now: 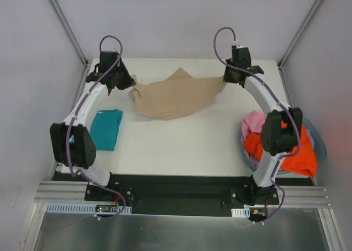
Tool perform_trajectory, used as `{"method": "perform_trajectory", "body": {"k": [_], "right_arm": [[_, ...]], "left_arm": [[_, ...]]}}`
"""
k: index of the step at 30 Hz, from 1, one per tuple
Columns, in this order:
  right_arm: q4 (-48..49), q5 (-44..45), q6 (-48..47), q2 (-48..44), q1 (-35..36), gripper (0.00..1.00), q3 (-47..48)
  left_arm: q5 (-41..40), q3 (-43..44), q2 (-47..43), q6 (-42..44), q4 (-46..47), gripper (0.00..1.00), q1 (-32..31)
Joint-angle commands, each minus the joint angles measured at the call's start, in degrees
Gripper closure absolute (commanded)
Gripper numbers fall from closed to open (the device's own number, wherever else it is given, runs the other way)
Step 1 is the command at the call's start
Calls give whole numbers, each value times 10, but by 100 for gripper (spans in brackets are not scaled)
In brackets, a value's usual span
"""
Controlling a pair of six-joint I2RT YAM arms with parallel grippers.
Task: Fold and stack the t-shirts
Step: Flatten out the tshirt
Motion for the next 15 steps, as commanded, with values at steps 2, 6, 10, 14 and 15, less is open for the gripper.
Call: {"method": "perform_trajectory", "body": {"k": [2,6,10,14,15], "right_arm": [[72,30,-17,-235,0,99,-69],[71,9,-10,-395,1,99,-120],[67,-49,4,-513,3,99,-132],[55,-124,21,-597,3,99,-100],[42,-150,21,-617,3,99,-78]], "left_arm": [[-94,-51,-204,31,2,100,-18],[-131,-70,-337,37,3,100,-32],[-98,-51,-463,45,8,100,-43],[-8,-21,-526,48,32,100,-43],[1,-17,-535,47,38,100,-43]]}}
